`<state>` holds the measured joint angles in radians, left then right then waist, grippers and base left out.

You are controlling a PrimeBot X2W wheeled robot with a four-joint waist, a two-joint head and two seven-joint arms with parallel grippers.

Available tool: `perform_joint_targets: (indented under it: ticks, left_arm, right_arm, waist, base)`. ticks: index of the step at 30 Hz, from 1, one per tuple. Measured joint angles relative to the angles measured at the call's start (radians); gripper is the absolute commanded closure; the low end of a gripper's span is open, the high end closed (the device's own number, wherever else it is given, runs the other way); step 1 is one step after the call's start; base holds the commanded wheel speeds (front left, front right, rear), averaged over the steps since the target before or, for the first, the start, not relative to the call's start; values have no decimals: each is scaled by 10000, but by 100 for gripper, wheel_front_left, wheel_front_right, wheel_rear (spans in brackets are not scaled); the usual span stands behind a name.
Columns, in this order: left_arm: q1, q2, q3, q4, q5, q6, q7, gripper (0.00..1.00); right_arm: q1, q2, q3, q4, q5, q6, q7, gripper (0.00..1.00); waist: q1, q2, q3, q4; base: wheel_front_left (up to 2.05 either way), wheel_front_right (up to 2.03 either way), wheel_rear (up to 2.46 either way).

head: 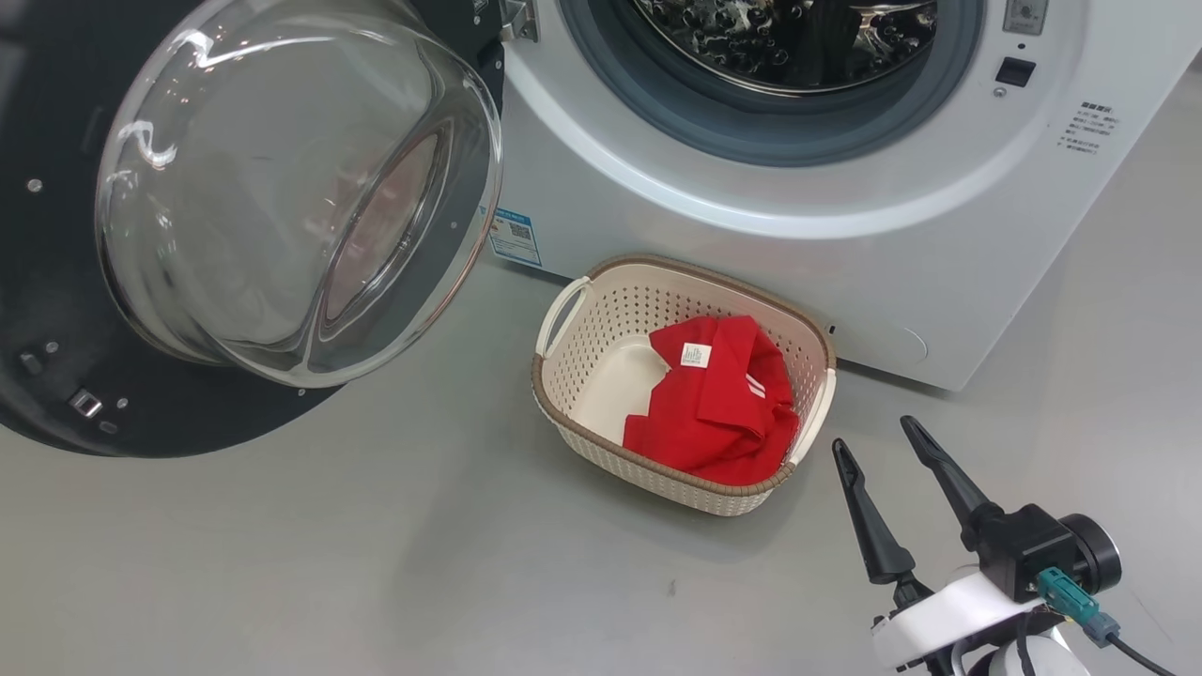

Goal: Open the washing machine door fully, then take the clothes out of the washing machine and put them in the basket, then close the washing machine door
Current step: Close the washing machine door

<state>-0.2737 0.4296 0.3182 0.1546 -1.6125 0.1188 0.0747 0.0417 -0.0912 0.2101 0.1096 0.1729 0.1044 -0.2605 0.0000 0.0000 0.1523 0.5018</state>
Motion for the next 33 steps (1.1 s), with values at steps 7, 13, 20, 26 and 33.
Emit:
perform_joint_targets:
  ticks: [7,13,20,26,33]
  left_arm:
    - [-325,107,-274,849,-439,4,811,100]
    - [-659,115,-385,1331,-602,4,1198,100]
    - [-908,125,-508,1685,-688,6,1547,100]
    - [-1017,222,-550,1894,-1053,6,2000,100]
    - [-1048,253,-621,1939,-1565,-113,2790,100]
  right_arm:
    - [-191,-161,29,-71,-75,4,0,0]
    - [-314,-314,-6,-105,-75,17,0,0]
    - [-343,-370,-61,-119,-73,21,0,0]
    - [-344,-416,-63,-119,-73,75,0,0]
    - [-344,-447,-61,-115,-71,75,0,0]
  waist:
    - [0,0,299,-236]
    - [0,0,563,-378]
    - [0,0,668,-380]
    - [0,1,695,-315]
    - [0,0,672,-209]
  base:
    - [0,0,0]
    - [0,0,0]
    - [0,0,0]
    - [0,0,0]
    - [0,0,0]
